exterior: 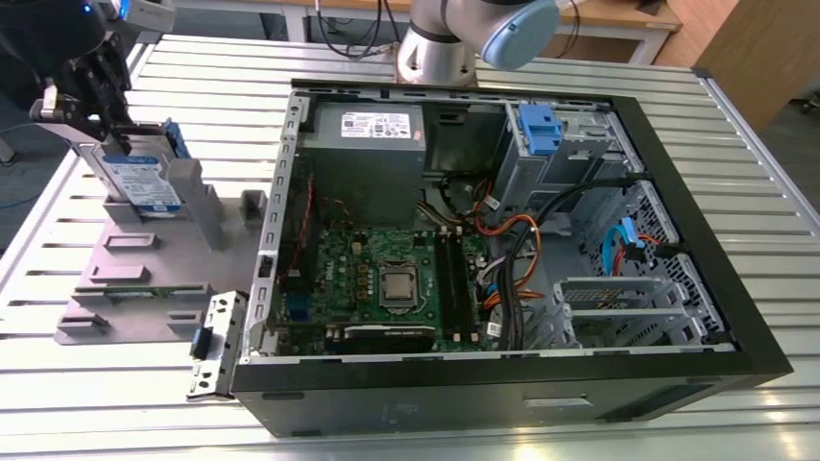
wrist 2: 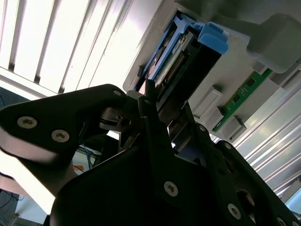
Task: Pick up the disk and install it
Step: 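Pick up the disk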
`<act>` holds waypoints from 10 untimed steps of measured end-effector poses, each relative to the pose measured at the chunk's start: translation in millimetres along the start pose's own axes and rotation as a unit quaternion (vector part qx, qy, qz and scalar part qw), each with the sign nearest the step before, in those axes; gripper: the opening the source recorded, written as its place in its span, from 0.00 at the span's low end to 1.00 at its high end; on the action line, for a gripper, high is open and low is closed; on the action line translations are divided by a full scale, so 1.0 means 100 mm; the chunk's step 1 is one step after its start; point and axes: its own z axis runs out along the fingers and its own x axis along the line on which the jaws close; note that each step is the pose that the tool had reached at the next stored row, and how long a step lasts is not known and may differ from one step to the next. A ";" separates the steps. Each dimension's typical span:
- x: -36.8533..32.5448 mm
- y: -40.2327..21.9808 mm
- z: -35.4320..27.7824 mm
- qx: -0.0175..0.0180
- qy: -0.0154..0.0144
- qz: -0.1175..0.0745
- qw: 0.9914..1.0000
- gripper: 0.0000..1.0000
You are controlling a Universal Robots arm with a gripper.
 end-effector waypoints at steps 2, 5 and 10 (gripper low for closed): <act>0.000 0.000 0.000 0.000 0.000 0.000 1.000 0.35; 0.000 0.000 0.000 0.000 0.000 0.000 1.000 0.35; 0.000 0.000 -0.014 0.000 0.001 0.000 1.000 0.35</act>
